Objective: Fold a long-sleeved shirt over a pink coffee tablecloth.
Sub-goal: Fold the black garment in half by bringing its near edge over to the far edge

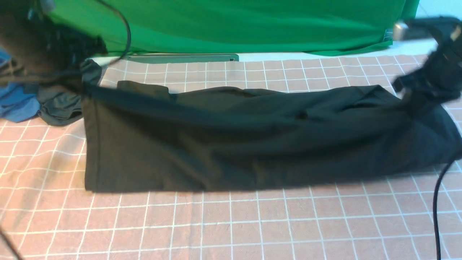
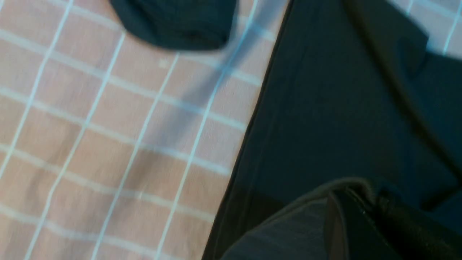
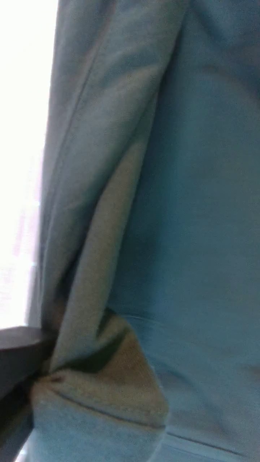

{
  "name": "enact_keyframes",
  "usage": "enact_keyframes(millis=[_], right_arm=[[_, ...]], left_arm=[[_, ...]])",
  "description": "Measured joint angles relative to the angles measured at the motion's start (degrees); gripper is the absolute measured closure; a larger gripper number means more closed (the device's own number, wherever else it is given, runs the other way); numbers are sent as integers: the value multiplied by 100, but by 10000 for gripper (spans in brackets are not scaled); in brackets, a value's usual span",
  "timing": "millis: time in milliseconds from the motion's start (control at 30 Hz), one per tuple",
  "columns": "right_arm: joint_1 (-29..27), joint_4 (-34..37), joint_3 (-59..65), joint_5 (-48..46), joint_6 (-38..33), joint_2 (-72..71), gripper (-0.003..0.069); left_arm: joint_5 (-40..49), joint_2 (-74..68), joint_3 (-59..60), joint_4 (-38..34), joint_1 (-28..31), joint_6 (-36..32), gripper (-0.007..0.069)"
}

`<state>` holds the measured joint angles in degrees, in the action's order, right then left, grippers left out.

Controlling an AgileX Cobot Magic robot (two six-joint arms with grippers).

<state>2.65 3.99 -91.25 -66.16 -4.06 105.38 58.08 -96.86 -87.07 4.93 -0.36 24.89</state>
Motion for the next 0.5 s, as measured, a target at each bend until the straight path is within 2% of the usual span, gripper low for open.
enact_keyframes(millis=[333,400,500], right_arm=[[0,-6,-1956,299,153,1958,571],[0,-6,-2140,369,160,2170,524],[0,-35,-2315,372,203,2323,387]], left_arm=[[-140,-1660,-1364,0,44,-56,594],[-160,-1811,-1418,5,44,-56,594],[-229,-1882,-1429,5,44,-56,594]])
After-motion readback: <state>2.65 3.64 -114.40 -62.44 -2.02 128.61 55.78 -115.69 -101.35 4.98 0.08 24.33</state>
